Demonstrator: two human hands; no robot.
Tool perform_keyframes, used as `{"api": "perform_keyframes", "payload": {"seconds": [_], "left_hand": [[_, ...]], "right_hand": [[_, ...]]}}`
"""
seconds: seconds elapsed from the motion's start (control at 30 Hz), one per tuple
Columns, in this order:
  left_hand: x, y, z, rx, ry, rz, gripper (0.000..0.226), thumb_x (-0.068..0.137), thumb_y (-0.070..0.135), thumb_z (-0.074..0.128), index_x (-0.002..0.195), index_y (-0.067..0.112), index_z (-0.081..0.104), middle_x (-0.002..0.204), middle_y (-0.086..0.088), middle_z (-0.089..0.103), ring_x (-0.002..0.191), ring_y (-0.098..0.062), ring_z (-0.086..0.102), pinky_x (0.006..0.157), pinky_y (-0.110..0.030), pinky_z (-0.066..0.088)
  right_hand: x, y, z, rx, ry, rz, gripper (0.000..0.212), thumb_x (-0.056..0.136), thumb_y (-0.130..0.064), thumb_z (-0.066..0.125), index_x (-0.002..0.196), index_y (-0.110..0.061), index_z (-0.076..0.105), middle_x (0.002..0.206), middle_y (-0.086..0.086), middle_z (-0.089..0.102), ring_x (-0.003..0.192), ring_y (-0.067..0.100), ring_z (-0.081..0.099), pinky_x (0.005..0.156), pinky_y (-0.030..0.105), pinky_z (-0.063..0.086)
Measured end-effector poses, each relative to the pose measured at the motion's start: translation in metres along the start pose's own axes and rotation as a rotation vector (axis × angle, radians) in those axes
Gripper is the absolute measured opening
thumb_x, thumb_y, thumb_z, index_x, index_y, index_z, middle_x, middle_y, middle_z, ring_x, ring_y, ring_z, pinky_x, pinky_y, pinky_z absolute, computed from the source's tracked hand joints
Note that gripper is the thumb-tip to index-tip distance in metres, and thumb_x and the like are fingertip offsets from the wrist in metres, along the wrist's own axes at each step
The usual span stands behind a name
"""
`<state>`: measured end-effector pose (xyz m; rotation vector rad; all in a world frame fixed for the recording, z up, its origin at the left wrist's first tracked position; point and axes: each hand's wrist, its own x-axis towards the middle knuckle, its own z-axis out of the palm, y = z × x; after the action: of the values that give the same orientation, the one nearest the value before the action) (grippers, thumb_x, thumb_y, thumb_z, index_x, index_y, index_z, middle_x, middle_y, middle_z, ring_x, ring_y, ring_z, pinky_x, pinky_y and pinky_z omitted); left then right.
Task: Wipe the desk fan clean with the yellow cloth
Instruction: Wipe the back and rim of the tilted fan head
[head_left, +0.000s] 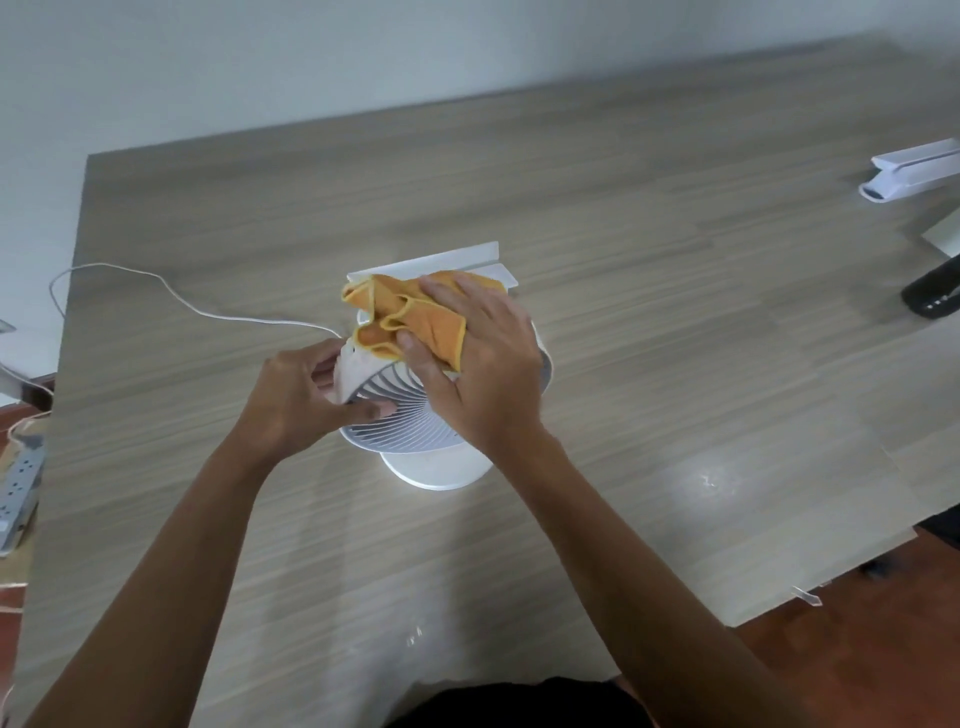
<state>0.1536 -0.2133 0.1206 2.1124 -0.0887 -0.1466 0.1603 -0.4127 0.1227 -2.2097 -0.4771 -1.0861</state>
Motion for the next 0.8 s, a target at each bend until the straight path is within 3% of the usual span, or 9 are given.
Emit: {"api": "perform_keyframes", "payload": {"seconds": [0.1,0.2,0.27,0.33,0.43,0.53,0.63,0.7,0.8], "left_hand": [[0.002,0.000,0.000,-0.001,-0.009,-0.010,0.071,0.050,0.018,0.095,0.116,0.017,0.067,0.104,0.002,0.075,0.094,-0.004,0.071,0.083,-0.012,0.053],[-0.002,0.000,-0.001,-0.011,0.009,-0.015,0.071,0.052,0.018,0.094,0.117,0.017,0.067,0.104,0.006,0.074,0.095,-0.002,0.071,0.082,-0.011,0.053],[-0.003,0.000,0.000,0.004,0.018,-0.008,0.069,0.053,0.018,0.094,0.117,0.016,0.067,0.101,0.008,0.074,0.094,-0.001,0.071,0.080,-0.009,0.053],[-0.003,0.003,0.000,0.008,0.022,-0.011,0.067,0.053,0.019,0.094,0.114,0.020,0.067,0.093,0.020,0.073,0.091,0.005,0.069,0.078,-0.006,0.051],[-0.001,0.004,-0.001,0.014,0.024,-0.018,0.064,0.052,0.018,0.094,0.110,0.023,0.067,0.085,0.034,0.071,0.087,0.009,0.069,0.076,-0.005,0.051],[0.001,0.005,-0.002,0.021,0.027,-0.017,0.063,0.053,0.017,0.094,0.110,0.023,0.067,0.085,0.036,0.070,0.089,0.007,0.069,0.074,-0.005,0.050],[0.001,0.008,-0.002,0.044,0.023,0.010,0.068,0.052,0.019,0.095,0.113,0.027,0.065,0.085,0.040,0.068,0.088,0.011,0.068,0.074,-0.004,0.050],[0.000,0.008,-0.002,0.032,0.026,0.013,0.067,0.052,0.018,0.095,0.112,0.025,0.067,0.090,0.039,0.068,0.088,0.010,0.068,0.074,-0.005,0.050],[-0.002,0.005,-0.002,0.012,0.043,0.003,0.065,0.051,0.016,0.095,0.110,0.019,0.068,0.095,0.021,0.074,0.089,0.003,0.070,0.073,-0.007,0.052]], "right_hand": [[-0.017,0.011,-0.001,0.072,0.141,0.308,0.040,0.094,-0.040,0.054,0.108,-0.008,0.072,0.112,0.004,0.073,0.108,0.023,0.066,0.096,0.039,0.047],[-0.032,0.019,0.001,0.438,0.319,0.998,0.043,0.091,-0.049,0.048,0.085,-0.011,0.068,0.078,0.004,0.066,0.075,0.018,0.064,0.070,0.034,0.051],[-0.046,0.027,0.005,0.631,0.346,1.433,0.048,0.097,-0.051,0.039,0.080,-0.013,0.064,0.071,0.001,0.062,0.069,0.019,0.061,0.061,0.030,0.050],[-0.063,0.035,0.010,0.743,0.309,1.589,0.046,0.102,-0.044,0.034,0.079,-0.019,0.065,0.068,-0.005,0.065,0.067,0.018,0.061,0.058,0.027,0.050],[-0.063,0.037,0.006,0.772,0.246,1.574,0.044,0.102,-0.041,0.035,0.077,-0.022,0.066,0.067,-0.007,0.066,0.066,0.015,0.061,0.063,0.031,0.049],[-0.042,0.033,-0.004,0.654,0.203,1.424,0.042,0.099,-0.043,0.039,0.086,-0.017,0.069,0.074,-0.001,0.066,0.069,0.016,0.062,0.066,0.035,0.049],[-0.016,0.021,-0.012,0.405,0.107,1.056,0.044,0.093,-0.041,0.042,0.107,-0.009,0.069,0.085,0.001,0.068,0.078,0.014,0.063,0.074,0.033,0.050],[-0.001,0.009,-0.010,0.218,-0.022,0.726,0.045,0.093,-0.041,0.043,0.117,-0.011,0.067,0.110,0.006,0.070,0.104,0.021,0.063,0.091,0.035,0.048],[0.012,-0.005,-0.003,0.002,-0.177,0.368,0.045,0.096,-0.038,0.041,0.122,-0.012,0.066,0.130,0.001,0.064,0.126,0.025,0.054,0.106,0.043,0.039]]}}
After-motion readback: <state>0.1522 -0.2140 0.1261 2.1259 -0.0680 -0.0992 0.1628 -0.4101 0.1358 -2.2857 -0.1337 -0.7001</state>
